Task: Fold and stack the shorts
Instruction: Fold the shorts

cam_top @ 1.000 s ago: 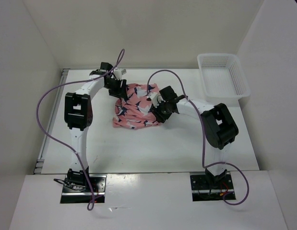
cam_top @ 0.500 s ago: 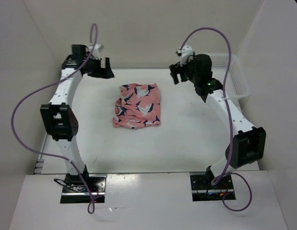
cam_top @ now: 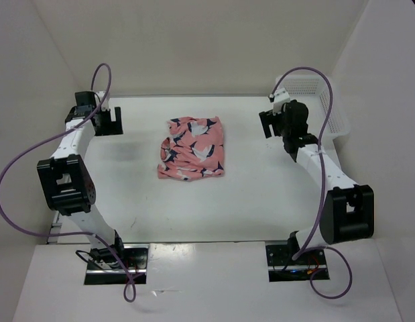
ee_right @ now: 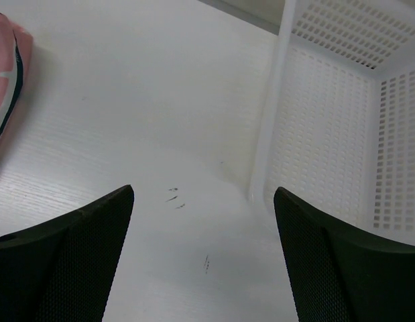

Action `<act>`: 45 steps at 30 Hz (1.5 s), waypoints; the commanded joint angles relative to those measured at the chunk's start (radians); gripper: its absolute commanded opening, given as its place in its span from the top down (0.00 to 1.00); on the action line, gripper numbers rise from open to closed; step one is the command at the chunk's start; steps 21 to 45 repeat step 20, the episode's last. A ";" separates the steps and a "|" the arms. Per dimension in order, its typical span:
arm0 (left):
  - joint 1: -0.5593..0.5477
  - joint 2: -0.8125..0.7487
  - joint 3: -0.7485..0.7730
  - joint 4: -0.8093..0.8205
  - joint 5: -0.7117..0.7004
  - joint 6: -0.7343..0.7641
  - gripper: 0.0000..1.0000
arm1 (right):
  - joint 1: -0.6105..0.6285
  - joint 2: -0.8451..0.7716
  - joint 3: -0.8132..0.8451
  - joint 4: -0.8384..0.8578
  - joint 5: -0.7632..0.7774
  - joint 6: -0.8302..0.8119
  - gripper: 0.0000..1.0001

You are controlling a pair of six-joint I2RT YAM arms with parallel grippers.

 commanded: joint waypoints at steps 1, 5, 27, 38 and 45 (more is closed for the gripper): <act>-0.002 -0.050 0.012 0.078 -0.062 0.004 0.00 | 0.006 -0.105 -0.033 0.120 0.001 0.006 0.10; -0.002 -0.050 0.012 0.078 -0.050 0.004 0.00 | 0.006 -0.127 -0.073 0.120 0.001 0.006 0.10; -0.002 -0.068 -0.017 0.078 -0.009 0.004 0.00 | 0.006 -0.154 -0.102 0.093 -0.057 0.006 0.10; -0.002 -0.068 -0.017 0.078 -0.009 0.004 0.00 | 0.006 -0.154 -0.102 0.093 -0.057 0.006 0.10; -0.002 -0.068 -0.017 0.078 -0.009 0.004 0.00 | 0.006 -0.154 -0.102 0.093 -0.057 0.006 0.10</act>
